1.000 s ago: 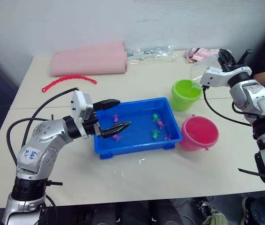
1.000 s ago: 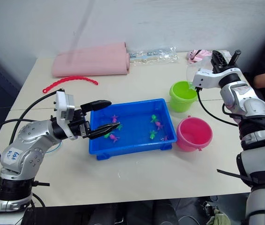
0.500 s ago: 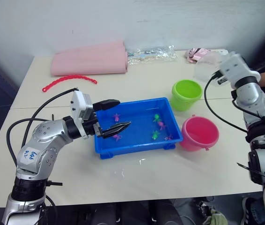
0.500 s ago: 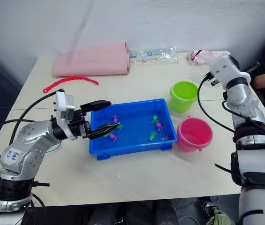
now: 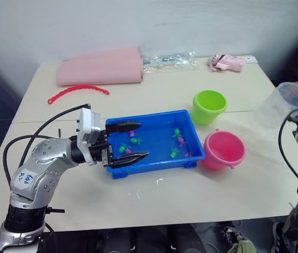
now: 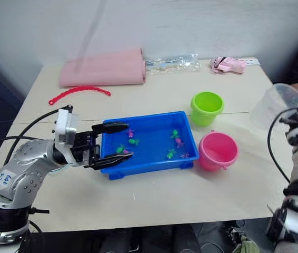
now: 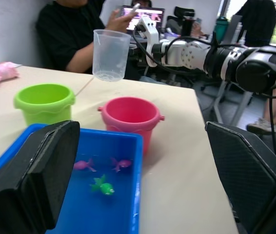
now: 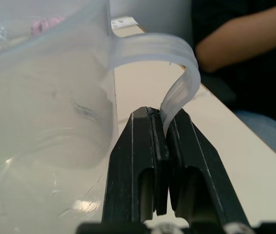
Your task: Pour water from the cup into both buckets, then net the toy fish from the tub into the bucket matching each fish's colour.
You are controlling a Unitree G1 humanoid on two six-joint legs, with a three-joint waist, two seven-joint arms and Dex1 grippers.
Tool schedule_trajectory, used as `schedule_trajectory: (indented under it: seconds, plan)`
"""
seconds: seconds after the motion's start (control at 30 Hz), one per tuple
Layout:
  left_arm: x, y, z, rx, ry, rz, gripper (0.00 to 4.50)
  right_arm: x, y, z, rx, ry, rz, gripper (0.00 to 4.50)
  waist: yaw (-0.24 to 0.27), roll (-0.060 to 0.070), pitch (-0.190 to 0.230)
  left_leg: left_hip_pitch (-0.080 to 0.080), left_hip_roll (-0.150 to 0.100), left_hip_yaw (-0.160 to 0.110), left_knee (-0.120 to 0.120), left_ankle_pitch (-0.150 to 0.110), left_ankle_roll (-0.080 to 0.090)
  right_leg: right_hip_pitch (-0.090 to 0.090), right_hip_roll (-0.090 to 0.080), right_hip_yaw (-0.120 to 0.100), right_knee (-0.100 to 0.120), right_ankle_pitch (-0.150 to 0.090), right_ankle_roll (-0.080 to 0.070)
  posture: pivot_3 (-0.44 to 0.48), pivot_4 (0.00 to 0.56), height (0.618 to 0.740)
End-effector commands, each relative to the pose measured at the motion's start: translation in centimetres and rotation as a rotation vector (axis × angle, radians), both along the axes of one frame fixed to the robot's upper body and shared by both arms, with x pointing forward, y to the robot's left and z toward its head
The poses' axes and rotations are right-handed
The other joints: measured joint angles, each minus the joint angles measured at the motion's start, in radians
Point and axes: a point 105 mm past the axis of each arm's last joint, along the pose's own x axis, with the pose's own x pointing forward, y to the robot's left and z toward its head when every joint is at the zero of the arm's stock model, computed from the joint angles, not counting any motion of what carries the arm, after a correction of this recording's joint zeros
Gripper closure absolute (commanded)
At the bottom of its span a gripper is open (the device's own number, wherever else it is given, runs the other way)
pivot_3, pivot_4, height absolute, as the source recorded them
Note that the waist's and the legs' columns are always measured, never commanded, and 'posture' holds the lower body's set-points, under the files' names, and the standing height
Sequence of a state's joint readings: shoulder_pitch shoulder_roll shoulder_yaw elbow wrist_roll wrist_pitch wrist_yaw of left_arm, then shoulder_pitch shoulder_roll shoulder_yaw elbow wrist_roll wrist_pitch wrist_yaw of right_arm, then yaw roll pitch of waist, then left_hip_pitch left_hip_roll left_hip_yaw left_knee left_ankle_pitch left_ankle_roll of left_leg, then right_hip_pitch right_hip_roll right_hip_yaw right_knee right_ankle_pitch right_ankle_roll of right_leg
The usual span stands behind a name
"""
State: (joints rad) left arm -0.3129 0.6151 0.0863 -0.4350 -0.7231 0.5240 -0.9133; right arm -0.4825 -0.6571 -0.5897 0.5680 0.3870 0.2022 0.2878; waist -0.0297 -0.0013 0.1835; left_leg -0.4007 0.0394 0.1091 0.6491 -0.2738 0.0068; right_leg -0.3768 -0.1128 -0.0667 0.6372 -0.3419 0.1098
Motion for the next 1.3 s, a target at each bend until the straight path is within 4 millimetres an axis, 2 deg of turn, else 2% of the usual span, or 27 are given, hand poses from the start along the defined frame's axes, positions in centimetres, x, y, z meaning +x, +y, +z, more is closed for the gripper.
schedule_trajectory:
  seconds: [0.03,0.13,0.27,0.47,0.67,0.7,0.77,0.87,0.97,1.1,1.3]
  plan:
    - [-0.9,-0.4,0.4,-0.006,-0.033,-0.035,0.00,-2.0,-0.1,0.5,0.007,-0.088,-0.033,4.43,0.001,0.000,0.000,0.001,0.000,0.001,0.000,0.000,0.000,0.000,0.000,0.001,0.000,0.000,0.000,0.000,0.150,0.740]
    - [-0.9,-0.5,0.1,-0.005,-0.022,-0.033,0.00,-3.2,0.5,-2.6,0.007,-0.029,-0.039,4.43,0.003,0.000,0.000,0.002,0.000,0.001,0.000,0.000,0.000,0.000,0.000,0.002,0.000,0.000,0.000,0.000,0.150,0.740]
    - [-1.0,-0.6,-0.3,0.005,-0.013,-0.046,0.00,-3.6,0.3,-4.4,-0.030,-0.022,-0.072,4.43,0.001,0.000,0.000,0.004,0.000,0.003,0.000,0.000,0.000,0.000,0.000,0.004,0.001,0.000,0.000,0.000,0.150,0.740]
    - [-1.1,-0.7,-0.5,0.022,-0.012,-0.063,0.00,-3.0,0.4,-5.2,-0.119,-0.001,-0.082,4.43,0.001,0.000,0.000,0.006,0.000,0.005,-0.001,0.000,0.000,0.001,0.000,0.006,0.001,0.000,0.000,0.000,0.150,0.740]
    - [-1.1,-0.5,-0.5,0.026,-0.007,-0.056,0.00,-2.5,0.7,-5.7,-0.100,-0.019,-0.065,4.43,0.002,0.000,0.000,0.007,0.000,0.007,-0.002,0.000,0.000,0.001,0.000,0.008,0.001,0.000,0.000,0.000,0.150,0.740]
    - [-1.0,-0.5,-0.5,0.027,-0.007,-0.054,0.00,-2.6,0.7,-5.7,-0.111,-0.015,-0.067,3.73,0.002,0.000,0.000,0.007,0.000,0.007,-0.002,0.000,0.000,0.001,0.000,0.008,0.001,0.000,0.000,0.000,0.150,0.740]
    - [-1.0,-0.3,-0.6,0.030,-0.007,-0.051,0.00,-2.9,0.8,-5.6,-0.128,-0.018,-0.066,3.05,0.002,0.000,0.000,0.007,0.000,0.007,-0.002,0.000,0.000,0.001,0.000,0.009,0.001,0.000,0.000,0.000,0.150,0.740]
    - [-0.8,-0.1,-0.4,0.031,-0.013,-0.042,0.00,-3.8,0.8,-5.2,-0.160,-0.020,-0.047,1.55,0.004,0.000,0.000,0.007,0.000,0.006,-0.002,0.000,0.000,0.001,0.000,0.013,0.001,0.000,0.000,0.000,0.150,0.740]
    - [-0.7,0.3,-0.4,0.029,-0.010,-0.029,0.00,-5.6,0.6,-4.9,-0.170,-0.002,-0.033,0.05,0.004,0.000,0.000,0.007,0.000,0.006,-0.002,0.000,0.000,0.001,0.000,0.015,0.000,0.000,0.000,0.000,0.150,0.740]
    - [-0.6,0.7,-0.7,0.033,0.002,-0.024,0.00,-8.0,0.8,-4.4,-0.151,-0.006,-0.003,0.05,0.003,0.000,0.000,0.008,0.000,0.007,-0.003,-0.001,0.000,0.002,0.000,0.016,0.000,0.000,0.000,0.000,0.150,0.740]
    - [-0.2,1.9,-1.3,0.061,0.034,-0.013,0.00,-11.5,3.7,-3.3,-0.115,-0.019,0.168,0.05,0.003,0.000,0.000,0.009,0.002,0.007,-0.003,-0.002,-0.001,0.003,0.001,0.017,0.000,0.000,0.000,0.000,0.150,0.740]
